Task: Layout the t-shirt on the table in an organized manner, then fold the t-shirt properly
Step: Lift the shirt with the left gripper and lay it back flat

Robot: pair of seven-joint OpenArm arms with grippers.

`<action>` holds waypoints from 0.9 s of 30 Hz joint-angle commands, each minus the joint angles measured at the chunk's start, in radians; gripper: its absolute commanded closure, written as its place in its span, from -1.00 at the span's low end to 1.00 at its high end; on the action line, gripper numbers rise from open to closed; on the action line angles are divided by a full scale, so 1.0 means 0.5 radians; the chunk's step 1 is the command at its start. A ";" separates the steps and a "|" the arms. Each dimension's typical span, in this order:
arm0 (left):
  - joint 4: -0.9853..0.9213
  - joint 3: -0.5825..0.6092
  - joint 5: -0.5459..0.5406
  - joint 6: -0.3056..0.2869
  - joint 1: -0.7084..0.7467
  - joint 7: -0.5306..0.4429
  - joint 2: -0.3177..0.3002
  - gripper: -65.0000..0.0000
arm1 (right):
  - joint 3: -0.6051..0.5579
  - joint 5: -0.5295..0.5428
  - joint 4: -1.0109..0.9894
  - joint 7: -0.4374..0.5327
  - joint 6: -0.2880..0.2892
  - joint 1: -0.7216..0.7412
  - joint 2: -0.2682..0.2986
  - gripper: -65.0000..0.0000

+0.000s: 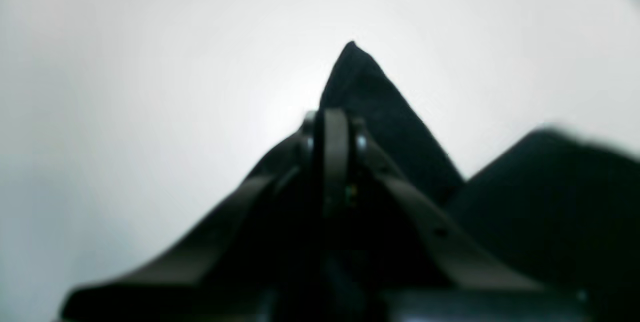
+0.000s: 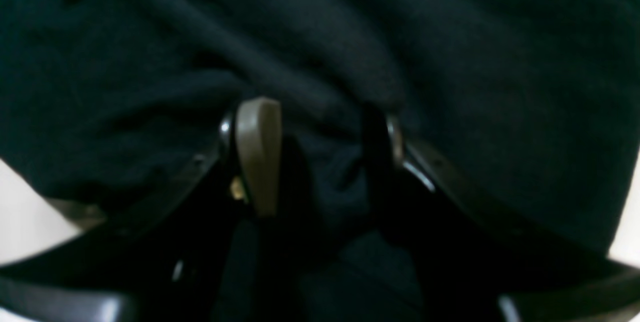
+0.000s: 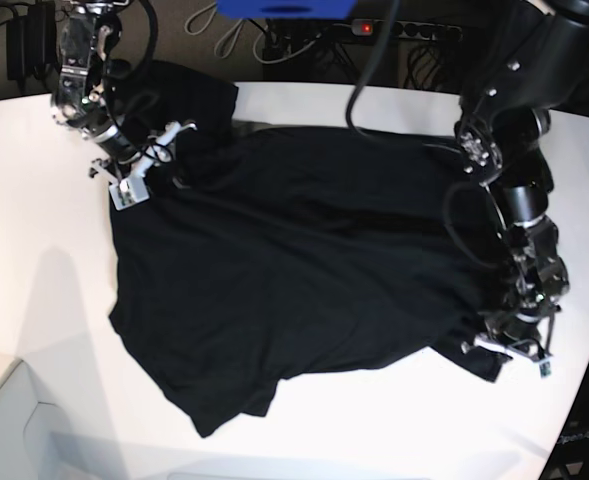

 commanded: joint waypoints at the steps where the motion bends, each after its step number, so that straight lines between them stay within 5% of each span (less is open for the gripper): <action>1: 0.073 0.000 -0.016 -0.013 -0.072 -0.048 -0.019 1.00 | 0.012 -0.347 -0.109 -0.548 -0.121 -0.073 0.021 0.24; 13: 0.098 0.015 -0.016 -0.013 -0.066 -0.048 -0.040 0.97 | 0.008 -0.347 -0.106 -0.548 -0.121 -0.073 0.021 0.24; 19: 0.141 -0.034 -0.023 -0.013 -0.026 -0.061 -0.043 0.30 | 0.002 -0.347 -0.100 -0.548 -0.121 -0.073 0.018 0.24; 22: 0.337 -0.252 -0.161 -0.019 -0.017 -0.042 -0.016 0.11 | 0.002 -0.347 -0.100 -0.548 -0.121 -0.058 0.012 0.24; 27: 0.859 -0.353 -0.504 -0.031 0.106 0.452 0.049 0.11 | 0.002 -0.344 -0.063 -0.548 -0.121 -0.018 0.009 0.24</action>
